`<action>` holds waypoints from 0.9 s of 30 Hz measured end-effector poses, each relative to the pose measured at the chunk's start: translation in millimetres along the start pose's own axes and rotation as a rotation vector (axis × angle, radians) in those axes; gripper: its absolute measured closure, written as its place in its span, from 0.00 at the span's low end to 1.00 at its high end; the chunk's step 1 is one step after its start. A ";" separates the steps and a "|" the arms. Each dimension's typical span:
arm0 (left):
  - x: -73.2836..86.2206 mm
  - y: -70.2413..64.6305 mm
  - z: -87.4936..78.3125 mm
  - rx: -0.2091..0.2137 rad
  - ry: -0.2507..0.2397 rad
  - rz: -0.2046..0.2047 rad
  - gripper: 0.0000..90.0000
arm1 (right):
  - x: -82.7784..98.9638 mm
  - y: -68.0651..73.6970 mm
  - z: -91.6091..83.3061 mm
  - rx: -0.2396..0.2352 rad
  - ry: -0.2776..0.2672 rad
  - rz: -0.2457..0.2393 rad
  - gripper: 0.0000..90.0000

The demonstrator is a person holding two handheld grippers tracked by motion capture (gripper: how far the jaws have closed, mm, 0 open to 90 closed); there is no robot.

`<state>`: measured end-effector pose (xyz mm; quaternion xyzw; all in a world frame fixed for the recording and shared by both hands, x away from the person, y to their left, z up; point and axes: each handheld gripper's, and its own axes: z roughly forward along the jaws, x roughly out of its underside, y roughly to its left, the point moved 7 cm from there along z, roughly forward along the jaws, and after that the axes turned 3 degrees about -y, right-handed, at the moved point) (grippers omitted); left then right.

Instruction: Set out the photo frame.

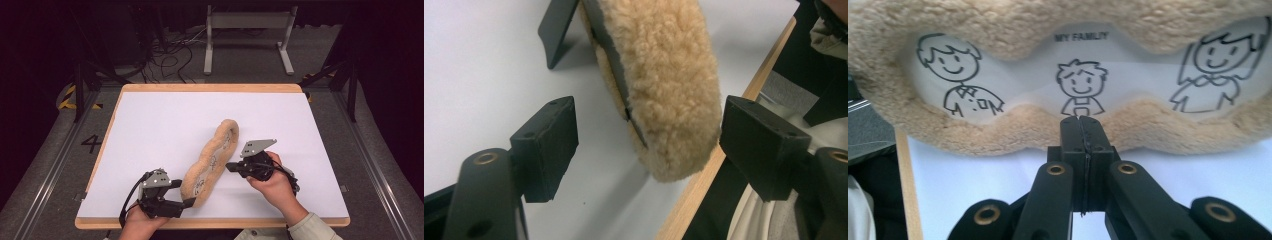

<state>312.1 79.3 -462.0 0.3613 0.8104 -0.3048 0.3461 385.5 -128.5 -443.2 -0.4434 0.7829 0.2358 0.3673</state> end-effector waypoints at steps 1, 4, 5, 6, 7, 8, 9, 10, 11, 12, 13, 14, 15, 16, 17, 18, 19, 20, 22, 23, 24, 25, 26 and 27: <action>0.0 0.0 0.0 0.000 0.000 0.000 0.33 | 0.0 0.0 0.0 0.000 0.000 0.000 1.00; -1.2 -1.2 3.6 0.020 -0.006 0.016 0.49 | 1.2 -6.3 -3.1 0.005 -0.011 0.023 1.00; -1.2 -1.2 3.6 0.020 -0.006 0.016 0.57 | 1.2 -6.3 -3.1 0.005 -0.011 0.023 1.00; -2.2 -4.2 3.4 0.032 -0.013 0.031 0.57 | 0.7 -7.6 -3.8 -0.002 -0.017 0.032 1.00; -2.7 -6.0 3.4 0.008 -0.009 0.048 0.62 | -0.6 -11.3 -5.9 0.000 -0.023 0.039 1.00; -2.9 -5.9 3.4 0.008 -0.009 0.043 0.63 | -1.2 -13.0 -6.7 0.000 -0.026 0.041 1.00; -2.8 -5.3 2.7 0.008 -0.007 0.034 0.64 | -1.9 -15.6 -7.8 0.002 -0.030 0.045 1.00; -2.8 -5.3 2.7 0.008 -0.007 0.034 0.64 | -2.5 -18.7 -9.2 0.009 -0.033 0.049 1.00; -3.1 -2.5 1.4 -0.008 -0.019 0.025 0.66 | -3.3 -23.6 -10.7 0.022 -0.037 0.049 1.00; -3.2 -1.6 0.7 -0.013 -0.020 0.025 0.67 | -3.8 -27.6 -11.8 0.030 -0.040 0.053 1.00; -3.4 -0.5 0.0 -0.024 -0.022 0.021 0.68 | -4.2 -31.1 -12.4 0.037 -0.043 0.055 0.99; -3.8 0.8 -0.6 -0.030 -0.025 0.020 0.69 | -4.6 -34.7 -12.9 0.044 -0.047 0.061 0.97; -3.8 1.9 -1.3 -0.035 -0.026 0.020 0.70 | -5.2 -39.5 -13.8 0.052 -0.050 0.069 0.97; -4.0 3.1 -1.6 -0.040 -0.029 0.021 0.70 | -6.0 -44.2 -14.7 0.063 -0.053 0.071 0.96; -3.9 3.9 -2.1 -0.041 -0.027 0.017 0.71 | -6.9 -49.1 -15.6 0.078 -0.054 0.072 0.95; -3.8 4.4 -2.5 -0.040 -0.026 0.016 0.71 | -8.4 -55.4 -17.2 0.099 -0.055 0.072 0.95; -3.7 5.0 -2.6 -0.042 -0.029 0.007 0.71 | -9.4 -59.0 -18.4 0.113 -0.056 0.070 0.94; -3.5 5.6 -2.9 -0.043 -0.028 0.002 0.71 | -11.0 -65.4 -19.8 0.138 -0.056 0.069 0.93; -3.3 6.6 -3.3 -0.038 -0.028 -0.005 0.71 | -13.0 -73.7 -21.5 0.165 -0.053 0.068 0.91; -3.1 7.1 -3.5 -0.037 -0.030 -0.013 0.72 | -14.0 -78.4 -21.7 0.179 -0.052 0.070 0.90; -3.0 7.8 -3.8 -0.038 -0.029 -0.014 0.72 | -14.5 -84.3 -21.4 0.192 -0.045 0.069 0.90; -2.8 7.6 -4.0 -0.033 -0.029 -0.019 0.72 | -14.8 -88.7 -20.6 0.195 -0.042 0.072 0.89; -3.0 8.5 -4.2 -0.038 -0.031 -0.019 0.72 | -14.8 -92.8 -19.4 0.197 -0.039 0.075 0.88; -3.0 8.5 -4.2 -0.038 -0.031 -0.019 0.72 | -14.8 -92.8 -19.4 0.197 -0.039 0.075 0.88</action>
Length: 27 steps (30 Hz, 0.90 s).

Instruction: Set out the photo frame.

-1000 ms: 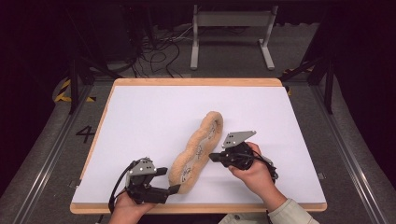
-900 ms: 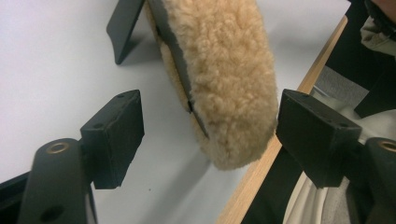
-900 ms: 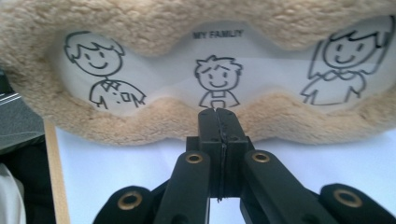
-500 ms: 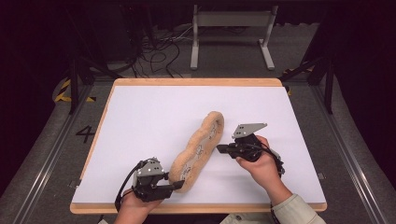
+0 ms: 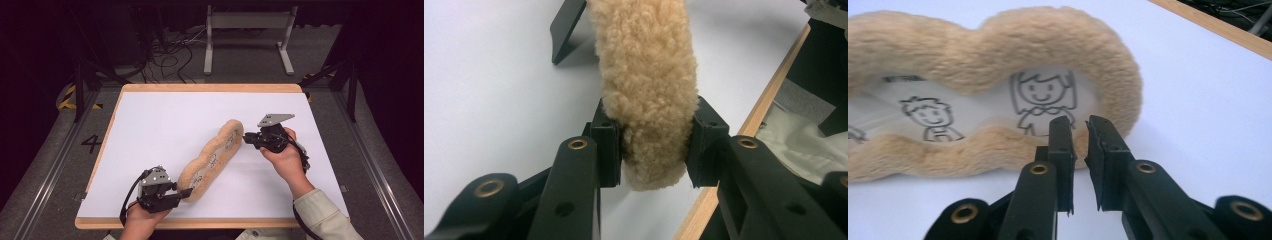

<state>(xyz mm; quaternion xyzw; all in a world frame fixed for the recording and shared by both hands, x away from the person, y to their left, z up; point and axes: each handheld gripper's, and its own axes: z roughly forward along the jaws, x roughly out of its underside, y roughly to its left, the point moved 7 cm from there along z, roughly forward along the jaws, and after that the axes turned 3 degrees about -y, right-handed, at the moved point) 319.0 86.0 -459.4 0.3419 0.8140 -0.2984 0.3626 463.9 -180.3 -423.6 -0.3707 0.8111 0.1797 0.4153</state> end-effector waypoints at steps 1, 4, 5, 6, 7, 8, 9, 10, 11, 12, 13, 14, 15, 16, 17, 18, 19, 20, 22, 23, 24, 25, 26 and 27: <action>0.3 -0.1 -0.6 -0.001 0.004 -0.009 0.72 | 0.1 -3.7 2.5 0.004 0.004 0.003 0.88; -0.8 2.0 -0.8 -0.008 -0.004 -0.006 0.73 | 1.6 -13.3 11.4 0.009 0.023 0.007 0.83; -0.8 2.4 -0.9 -0.006 -0.003 -0.008 0.73 | 2.1 -16.4 15.2 0.008 0.029 0.007 0.81; -0.7 2.5 -1.0 -0.006 -0.002 -0.009 0.73 | 2.4 -19.0 19.2 0.008 0.032 0.008 0.79; -0.7 2.7 -1.0 -0.004 -0.002 -0.008 0.73 | 2.7 -21.2 22.2 0.009 0.036 0.002 0.78; -0.7 2.7 -1.1 -0.004 -0.002 -0.008 0.73 | 2.7 -23.1 25.0 0.011 0.039 -0.002 0.78; -0.6 2.6 -1.1 -0.004 -0.001 -0.011 0.73 | 2.8 -24.6 27.8 0.009 0.042 -0.001 0.77; -0.5 2.7 -1.1 -0.002 -0.001 -0.010 0.73 | 2.6 -26.4 30.5 0.010 0.045 -0.002 0.77; -0.5 2.8 -1.1 -0.001 -0.001 -0.010 0.73 | 2.4 -28.3 33.8 0.011 0.048 -0.007 0.76; -0.5 2.9 -1.1 -0.001 -0.002 -0.012 0.73 | 2.3 -29.4 36.4 0.008 0.050 -0.006 0.75; -0.4 3.2 -1.2 -0.002 0.000 -0.011 0.73 | 2.3 -30.3 38.9 0.001 0.053 -0.005 0.74; -0.4 3.3 -1.3 -0.001 0.000 -0.012 0.73 | 2.1 -31.1 41.3 -0.005 0.054 -0.005 0.73; -0.3 3.4 -1.3 0.000 0.000 -0.013 0.73 | 1.9 -31.9 43.8 -0.011 0.056 -0.009 0.71; -0.3 3.3 -1.3 0.001 0.000 -0.013 0.73 | 2.0 -32.2 45.6 -0.019 0.058 -0.008 0.70; -0.3 3.3 -1.3 0.001 0.000 -0.013 0.73 | 1.9 -32.7 48.4 -0.031 0.056 -0.008 0.70; -0.3 3.3 -1.2 0.002 0.000 -0.013 0.73 | 1.9 -32.7 48.4 -0.031 0.056 -0.008 0.70; -0.3 3.6 -1.3 0.006 0.000 -0.017 0.73 | 1.8 -34.4 53.3 -0.053 0.052 -0.020 0.74; -0.3 4.1 -1.4 0.008 -0.001 -0.023 0.73 | 1.6 -34.8 54.5 -0.065 0.049 -0.025 0.76; -0.4 5.1 -1.5 0.011 -0.004 -0.030 0.73 | 1.1 -35.7 54.8 -0.070 0.048 -0.041 0.78; -0.4 4.9 -1.3 0.013 -0.006 -0.032 0.73 | 0.8 -35.4 55.0 -0.069 0.049 -0.047 0.79; -0.6 4.5 -1.2 0.010 -0.004 -0.030 0.73 | 0.6 -35.3 54.9 -0.066 0.051 -0.053 0.79; -0.8 4.4 -1.4 0.006 -0.001 -0.024 0.73 | 0.4 -34.9 54.3 -0.063 0.055 -0.052 0.79; -1.0 4.3 -1.6 0.005 0.000 -0.022 0.73 | 0.3 -34.8 53.4 -0.060 0.058 -0.053 0.79; -1.4 4.3 -1.6 0.004 -0.002 -0.022 0.73 | 0.3 -34.7 52.2 -0.058 0.060 -0.050 0.79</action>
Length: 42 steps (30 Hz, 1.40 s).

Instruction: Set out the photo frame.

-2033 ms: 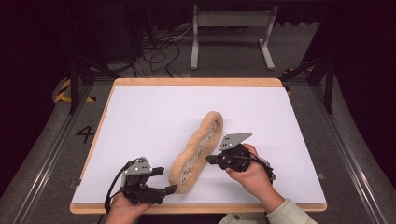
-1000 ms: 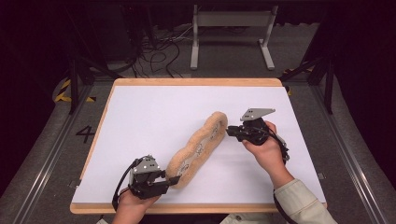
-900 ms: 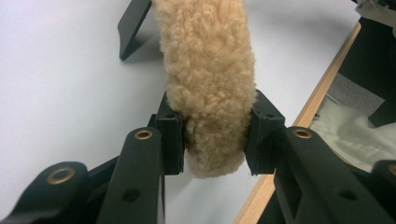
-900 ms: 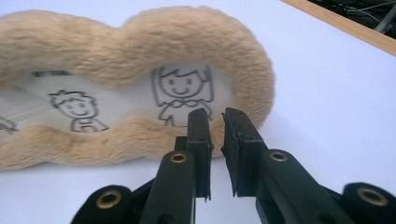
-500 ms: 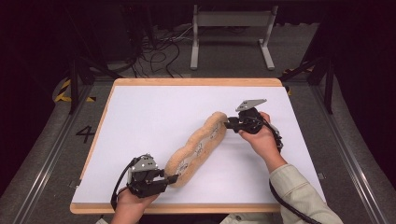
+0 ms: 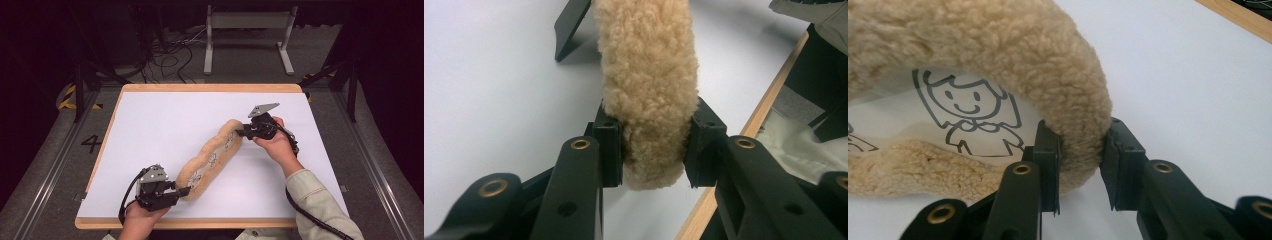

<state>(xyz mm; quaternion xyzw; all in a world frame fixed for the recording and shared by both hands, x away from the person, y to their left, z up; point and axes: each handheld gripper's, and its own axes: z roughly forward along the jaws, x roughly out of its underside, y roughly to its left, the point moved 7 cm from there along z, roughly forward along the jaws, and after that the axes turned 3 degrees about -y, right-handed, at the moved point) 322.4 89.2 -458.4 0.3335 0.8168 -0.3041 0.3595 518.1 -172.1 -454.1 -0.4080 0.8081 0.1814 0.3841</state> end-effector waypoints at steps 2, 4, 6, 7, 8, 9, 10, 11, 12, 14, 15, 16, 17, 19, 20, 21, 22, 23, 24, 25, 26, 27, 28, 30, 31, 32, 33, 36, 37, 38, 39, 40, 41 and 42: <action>-2.7 0.8 -0.7 -0.007 -0.014 0.000 0.74 | -0.1 -0.2 -3.5 0.006 -0.005 0.000 0.79; -6.5 1.2 -3.3 -0.012 -0.028 0.003 0.74 | 0.4 -0.9 -11.2 0.015 -0.020 0.006 0.79; -9.7 2.0 -4.3 -0.019 -0.039 0.011 0.75 | 1.7 -1.3 -18.5 0.024 -0.033 0.021 0.79; -12.3 2.5 -4.8 -0.019 -0.046 0.015 0.75 | 1.7 -1.3 -18.5 0.024 -0.033 0.021 0.79; -14.9 3.4 -5.1 -0.022 -0.051 0.020 0.75 | 2.8 -1.9 -22.1 0.030 -0.036 0.024 0.79; -19.3 5.0 -5.0 -0.020 -0.058 0.025 0.75 | 5.5 -2.6 -29.5 0.044 -0.043 0.037 0.78; -21.8 6.0 -4.6 -0.027 -0.063 0.022 0.75 | 6.6 -2.9 -32.3 0.052 -0.044 0.041 0.78; -24.4 7.5 -4.3 -0.029 -0.068 0.028 0.75 | 7.8 -3.4 -36.0 0.063 -0.048 0.045 0.78; -27.1 9.3 -4.0 -0.036 -0.074 0.028 0.75 | 9.0 -3.6 -39.8 0.071 -0.052 0.050 0.78; -32.0 12.5 -3.4 -0.039 -0.085 0.027 0.75 | 11.4 -4.6 -46.2 0.081 -0.059 0.059 0.78; -34.8 14.7 -3.1 -0.045 -0.087 0.032 0.75 | 12.8 -5.1 -49.5 0.084 -0.064 0.065 0.78; -38.4 17.1 -2.4 -0.055 -0.095 0.032 0.75 | 14.4 -5.6 -52.8 0.088 -0.069 0.069 0.78; -40.5 18.9 -2.1 -0.061 -0.098 0.036 0.75 | 16.3 -6.0 -56.7 0.094 -0.072 0.070 0.77; -46.7 24.3 -0.8 -0.080 -0.112 0.044 0.74 | 18.8 -6.5 -62.3 0.105 -0.079 0.072 0.77; -49.2 26.8 -0.1 -0.086 -0.118 0.049 0.74 | 20.0 -6.5 -64.8 0.109 -0.082 0.070 0.77; -51.4 29.1 0.7 -0.087 -0.121 0.049 0.74 | 21.3 -6.5 -67.1 0.116 -0.083 0.069 0.77; -54.1 32.4 2.1 -0.090 -0.127 0.053 0.74 | 22.8 -6.1 -69.2 0.122 -0.082 0.065 0.77; -54.1 32.4 2.1 -0.090 -0.127 0.053 0.74 | 24.7 -5.9 -71.4 0.135 -0.084 0.060 0.77; -56.0 35.4 3.3 -0.090 -0.128 0.058 0.74 | 26.3 -5.7 -72.8 0.143 -0.087 0.060 0.77; -58.8 39.9 5.5 -0.090 -0.134 0.054 0.74 | 27.7 -5.8 -73.8 0.147 -0.089 0.062 0.77; -60.3 42.7 6.5 -0.091 -0.139 0.053 0.74 | 29.6 -5.7 -74.9 0.147 -0.092 0.068 0.77; -61.7 45.5 7.8 -0.090 -0.142 0.055 0.74 | 31.7 -5.7 -75.9 0.147 -0.097 0.074 0.77; -61.7 45.5 7.8 -0.090 -0.142 0.055 0.74 | 31.7 -5.7 -75.9 0.147 -0.097 0.074 0.77; -65.3 53.5 11.3 -0.084 -0.150 0.066 0.74 | 37.2 -4.2 -78.0 0.153 -0.105 0.088 0.77; -66.5 56.3 12.3 -0.081 -0.154 0.066 0.74 | 38.5 -3.2 -78.9 0.163 -0.109 0.087 0.77; -67.6 60.3 13.7 -0.078 -0.158 0.061 0.74 | 39.7 -2.2 -79.9 0.173 -0.113 0.086 0.77; -68.1 62.9 14.2 -0.075 -0.159 0.061 0.73 | 41.2 -0.6 -81.0 0.177 -0.119 0.089 0.77; -69.1 74.6 16.8 -0.071 -0.166 0.040 0.73 | 45.5 2.8 -81.3 0.167 -0.122 0.101 0.77; -69.2 78.0 17.6 -0.067 -0.169 0.033 0.73 | 47.4 4.4 -80.4 0.161 -0.119 0.102 0.77; -69.2 78.0 17.6 -0.067 -0.169 0.033 0.73 | 47.4 4.4 -80.4 0.161 -0.119 0.102 0.77; -69.8 85.5 19.0 -0.072 -0.170 0.037 0.73 | 52.0 8.2 -77.0 0.157 -0.102 0.093 0.79; -69.8 85.5 19.0 -0.072 -0.170 0.037 0.73 | 53.4 9.6 -75.8 0.154 -0.096 0.089 0.84; -70.2 90.4 21.5 -0.062 -0.175 0.029 0.73 | 54.7 11.5 -75.2 0.146 -0.096 0.080 0.98; -71.5 91.4 22.7 -0.056 -0.186 0.031 0.73 | 51.9 17.2 -75.5 0.078 -0.149 0.096 0.98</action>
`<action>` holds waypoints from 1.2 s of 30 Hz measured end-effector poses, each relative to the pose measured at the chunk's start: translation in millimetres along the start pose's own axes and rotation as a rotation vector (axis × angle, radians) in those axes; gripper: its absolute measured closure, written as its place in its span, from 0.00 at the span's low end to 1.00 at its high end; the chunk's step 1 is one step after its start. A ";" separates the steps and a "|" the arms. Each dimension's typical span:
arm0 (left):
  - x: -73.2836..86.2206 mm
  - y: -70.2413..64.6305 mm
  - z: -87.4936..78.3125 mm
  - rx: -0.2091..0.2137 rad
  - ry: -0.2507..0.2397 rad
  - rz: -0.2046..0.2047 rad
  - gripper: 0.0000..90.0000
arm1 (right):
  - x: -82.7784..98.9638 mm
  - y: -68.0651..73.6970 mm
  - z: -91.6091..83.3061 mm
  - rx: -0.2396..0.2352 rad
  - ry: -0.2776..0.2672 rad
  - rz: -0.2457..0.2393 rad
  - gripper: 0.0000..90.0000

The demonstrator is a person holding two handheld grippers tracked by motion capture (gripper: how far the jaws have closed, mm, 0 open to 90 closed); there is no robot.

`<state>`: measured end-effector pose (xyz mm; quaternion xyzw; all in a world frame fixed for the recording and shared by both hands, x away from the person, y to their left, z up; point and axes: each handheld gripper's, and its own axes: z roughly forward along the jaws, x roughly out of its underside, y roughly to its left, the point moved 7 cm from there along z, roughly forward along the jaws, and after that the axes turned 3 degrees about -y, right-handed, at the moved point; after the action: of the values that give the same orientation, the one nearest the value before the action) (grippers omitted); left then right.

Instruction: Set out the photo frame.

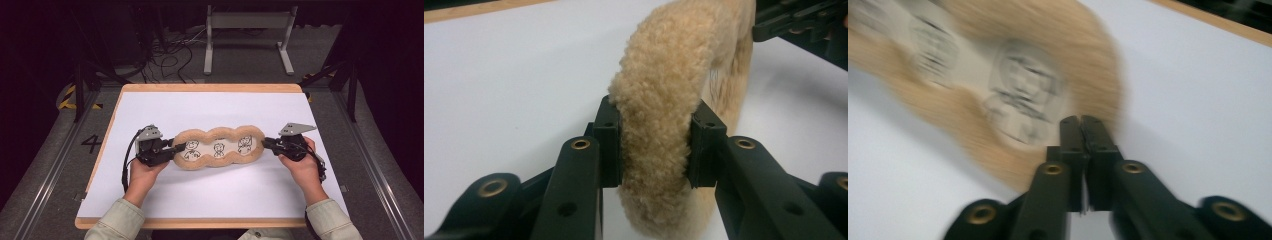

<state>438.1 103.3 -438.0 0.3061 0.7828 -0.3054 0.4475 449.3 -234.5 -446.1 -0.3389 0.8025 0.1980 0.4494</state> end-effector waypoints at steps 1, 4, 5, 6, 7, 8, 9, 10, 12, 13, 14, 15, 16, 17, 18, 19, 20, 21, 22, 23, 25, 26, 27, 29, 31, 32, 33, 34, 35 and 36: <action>-1.1 -0.2 0.8 -0.001 -0.005 0.008 0.73 | -2.3 6.3 1.2 -0.045 -0.015 0.018 0.97; -1.0 3.4 2.1 -0.022 0.014 0.057 0.73 | -6.8 23.7 6.9 -0.006 0.037 -0.098 0.92; -0.3 5.8 2.6 -0.026 0.016 0.071 0.73 | -7.9 26.7 7.4 -0.014 0.033 -0.100 0.91; 0.7 8.0 2.7 -0.032 0.024 0.080 0.73 | -8.9 28.8 7.6 -0.015 0.031 -0.104 0.91; 1.5 10.7 3.0 -0.035 0.028 0.089 0.73 | -9.4 29.6 7.3 -0.013 0.030 -0.108 0.91; 2.1 12.7 3.4 -0.033 0.028 0.092 0.73 | -9.3 29.3 6.7 -0.015 0.030 -0.105 0.90; 3.0 15.2 3.9 -0.030 0.028 0.088 0.73 | -9.0 28.7 6.1 -0.015 0.030 -0.100 0.90; 4.1 18.2 4.6 -0.027 0.029 0.085 0.73 | -8.3 27.2 5.3 -0.014 0.029 -0.094 0.89; 5.6 23.3 6.0 -0.022 0.027 0.085 0.72 | -6.4 25.0 3.4 -0.025 0.025 -0.079 0.90; 6.4 25.5 6.6 -0.017 0.028 0.074 0.72 | -6.6 24.8 2.5 -0.032 0.016 -0.070 0.90; 7.6 27.3 6.8 -0.020 0.036 0.065 0.71 | -7.0 24.8 1.6 -0.033 0.013 -0.070 0.90; 8.5 28.5 7.3 -0.021 0.041 0.065 0.71 | -7.9 25.3 0.7 -0.033 0.011 -0.072 0.90; 10.1 30.1 7.9 -0.028 0.051 0.066 0.70 | -8.6 25.9 -0.1 -0.036 0.008 -0.073 0.89; 11.9 32.3 8.6 -0.031 0.063 0.070 0.69 | -9.7 27.2 -1.3 -0.042 0.004 -0.076 0.89; 12.9 33.3 9.0 -0.032 0.065 0.059 0.68 | -10.8 28.9 -2.7 -0.047 -0.001 -0.080 0.89; 13.0 34.3 9.0 -0.032 0.065 0.060 0.67 | -11.6 30.4 -4.0 -0.051 -0.003 -0.081 0.88; 12.9 34.6 8.7 -0.039 0.064 0.061 0.66 | -12.2 31.5 -5.2 -0.050 -0.003 -0.085 0.88; 12.9 34.8 8.6 -0.043 0.062 0.060 0.64 | -12.6 32.6 -6.9 -0.050 -0.003 -0.087 0.87; 12.9 34.8 8.6 -0.043 0.062 0.060 0.62 | -12.8 33.4 -8.3 -0.055 -0.004 -0.085 0.87; 13.0 35.3 8.6 -0.046 0.062 0.061 0.60 | -12.9 34.1 -9.7 -0.060 -0.004 -0.082 0.86; 13.2 35.5 8.5 -0.045 0.058 0.058 0.56 | -13.1 34.7 -10.7 -0.063 -0.006 -0.078 0.86; 13.6 35.1 8.1 -0.045 0.060 0.056 0.56 | -13.5 35.5 -12.3 -0.063 -0.010 -0.079 0.86; 13.9 35.3 7.4 -0.044 0.066 0.064 0.54 | -14.2 36.3 -14.3 -0.064 -0.012 -0.082 0.86; 14.8 33.7 6.9 -0.040 0.072 0.060 0.52 | -15.6 37.8 -17.7 -0.069 -0.019 -0.082 0.85; 15.5 32.7 5.9 -0.039 0.078 0.055 0.49 | -17.2 38.5 -21.3 -0.066 -0.028 -0.085 0.84; 15.5 32.6 4.8 -0.035 0.080 0.049 0.47 | -17.8 38.6 -22.3 -0.065 -0.033 -0.084 0.83; 15.4 32.4 2.8 -0.031 0.077 0.042 0.45 | -18.5 38.5 -23.8 -0.066 -0.035 -0.082 0.83; 15.4 32.3 0.1 -0.035 0.067 0.040 0.43 | -19.5 38.2 -25.5 -0.064 -0.040 -0.082 0.82; 15.9 32.2 -2.2 -0.035 0.065 0.032 0.40 | -20.5 37.9 -27.1 -0.063 -0.045 -0.082 0.82; 16.4 32.0 -4.5 -0.036 0.063 0.025 0.37 | -21.3 37.7 -28.4 -0.063 -0.049 -0.080 0.81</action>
<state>453.1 130.1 -457.2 0.3174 0.7980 -0.2759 0.4316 413.3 -218.3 -412.6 -0.3797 0.7704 0.2132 0.4657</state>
